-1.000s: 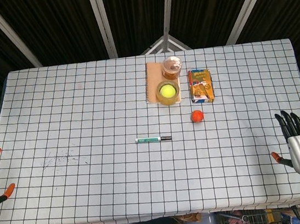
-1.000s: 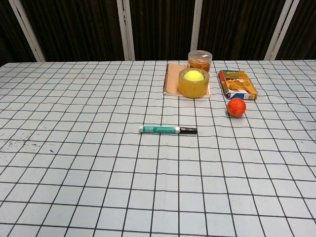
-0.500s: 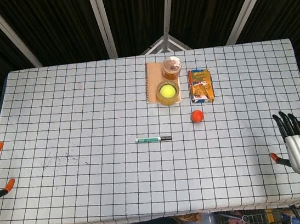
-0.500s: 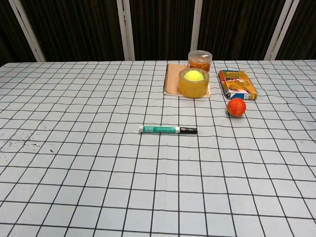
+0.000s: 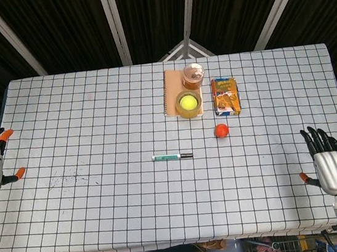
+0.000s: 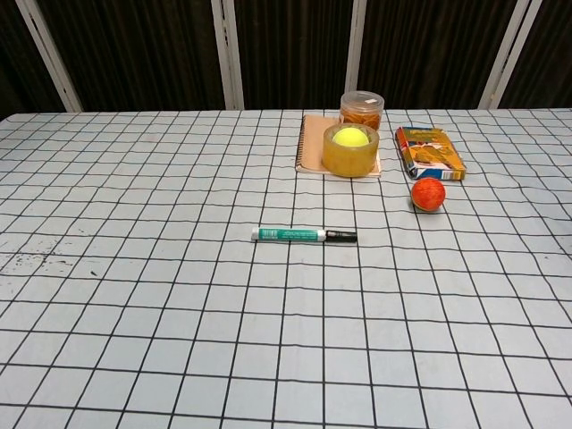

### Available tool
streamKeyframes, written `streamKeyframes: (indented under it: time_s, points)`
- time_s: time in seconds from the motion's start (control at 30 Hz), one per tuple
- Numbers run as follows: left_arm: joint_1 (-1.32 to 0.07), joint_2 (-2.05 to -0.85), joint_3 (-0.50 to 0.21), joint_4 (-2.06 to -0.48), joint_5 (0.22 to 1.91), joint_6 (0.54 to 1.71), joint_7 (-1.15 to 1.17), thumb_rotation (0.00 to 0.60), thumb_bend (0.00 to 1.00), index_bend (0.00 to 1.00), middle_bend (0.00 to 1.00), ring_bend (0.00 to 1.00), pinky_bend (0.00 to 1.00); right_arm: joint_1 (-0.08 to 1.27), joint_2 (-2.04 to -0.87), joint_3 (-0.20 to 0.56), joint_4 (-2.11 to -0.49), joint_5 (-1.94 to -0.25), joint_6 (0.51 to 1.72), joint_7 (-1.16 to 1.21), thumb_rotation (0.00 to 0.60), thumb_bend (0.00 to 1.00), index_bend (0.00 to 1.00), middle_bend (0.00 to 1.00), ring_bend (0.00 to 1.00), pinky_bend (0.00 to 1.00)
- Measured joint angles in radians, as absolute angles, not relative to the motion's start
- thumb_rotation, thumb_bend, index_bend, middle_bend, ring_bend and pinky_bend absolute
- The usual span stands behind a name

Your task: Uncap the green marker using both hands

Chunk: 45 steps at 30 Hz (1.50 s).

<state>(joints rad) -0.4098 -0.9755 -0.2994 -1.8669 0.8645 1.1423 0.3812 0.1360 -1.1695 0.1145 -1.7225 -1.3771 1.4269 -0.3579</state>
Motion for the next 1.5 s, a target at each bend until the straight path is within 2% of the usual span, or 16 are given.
streamKeyframes:
  time_s: [0.17,0.33,0.53,0.77,1.0,1.27,1.5]
  points:
    - [-0.563,-1.028,-0.354,-1.816,0.638,1.065,0.459,0.6,0.35,0.17,0.12,0.0,0.0,0.153,-1.188,0.118,-1.724,-1.351,1.401,-0.4,0.6,0.17,0.08,0.07,0.05,0.18]
    - [-0.728,-1.117,-0.38,-1.763,0.514,1.037,0.581,0.6,0.35,0.18,0.11,0.0,0.0,0.174,-1.21,0.123,-1.719,-1.318,1.371,-0.435,0.6,0.17,0.08,0.07,0.05,0.18]
    - [-0.924,-1.231,-0.389,-1.701,0.413,1.044,0.769,0.6,0.35,0.18,0.09,0.0,0.0,0.199,-1.239,0.13,-1.701,-1.275,1.337,-0.47,0.6,0.17,0.08,0.07,0.05,0.18]
    - [-1.162,-1.424,-0.38,-1.592,0.287,1.082,0.99,0.6,0.35,0.16,0.06,0.0,0.0,0.211,-1.261,0.13,-1.668,-1.252,1.325,-0.477,0.6,0.17,0.08,0.07,0.05,0.18]
    - [-1.239,-1.535,-0.387,-1.53,0.215,1.048,0.995,0.6,0.35,0.24,0.06,0.0,0.0,0.223,-1.282,0.129,-1.633,-1.237,1.312,-0.481,0.6,0.17,0.08,0.07,0.05,0.18]
    - [-1.288,-1.588,-0.414,-1.522,0.104,0.997,0.957,0.6,0.35,0.25,0.06,0.0,0.0,0.233,-1.297,0.127,-1.594,-1.232,1.299,-0.461,0.6,0.17,0.08,0.07,0.05,0.18]
    - [-1.303,-1.617,-0.397,-1.555,0.021,1.05,0.948,0.6,0.35,0.26,0.06,0.0,0.0,0.238,-1.32,0.121,-1.549,-1.233,1.288,-0.427,0.6,0.17,0.08,0.07,0.05,0.18]
